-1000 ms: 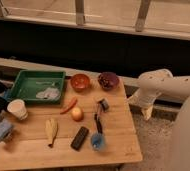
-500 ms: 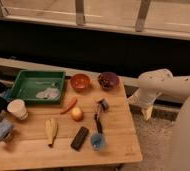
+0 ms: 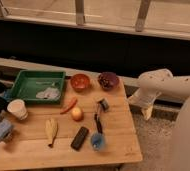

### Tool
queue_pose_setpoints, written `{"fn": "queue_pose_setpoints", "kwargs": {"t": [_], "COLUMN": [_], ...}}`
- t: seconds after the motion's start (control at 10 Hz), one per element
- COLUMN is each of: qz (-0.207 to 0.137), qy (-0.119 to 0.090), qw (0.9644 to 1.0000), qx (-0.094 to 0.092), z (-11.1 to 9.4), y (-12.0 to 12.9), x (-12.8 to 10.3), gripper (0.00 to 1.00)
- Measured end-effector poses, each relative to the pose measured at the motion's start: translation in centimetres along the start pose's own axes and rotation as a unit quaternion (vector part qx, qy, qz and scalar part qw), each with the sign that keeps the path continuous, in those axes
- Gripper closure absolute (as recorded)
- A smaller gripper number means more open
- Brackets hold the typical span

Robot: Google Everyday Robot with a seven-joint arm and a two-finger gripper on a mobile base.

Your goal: Place sponge in red bowl

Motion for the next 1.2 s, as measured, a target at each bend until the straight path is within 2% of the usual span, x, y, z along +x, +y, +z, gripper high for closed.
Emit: {"fn": "queue_pose_setpoints", "kwargs": {"t": [0.2,0.4,0.7,1.0,1.2], "qz": [-0.003,-0.049,-0.1,-0.136,-0.164], "qy": [0.0,-0.021,-0.037,-0.038,-0.035], "qw": [1.0,0.9985,0.9943,0.99,0.9858], "qx": [0.0,0.002,0.003,-0.002,-0.004], "z": [0.0,-1.1,-1.9,-2.4,-2.5], "y": [0.0,1.2,3.7,5.6,6.7], "x": [0.1,0.8,3.0,5.5,7.8], "gripper": [0.2,0.2,0.2,0.2,0.2]}}
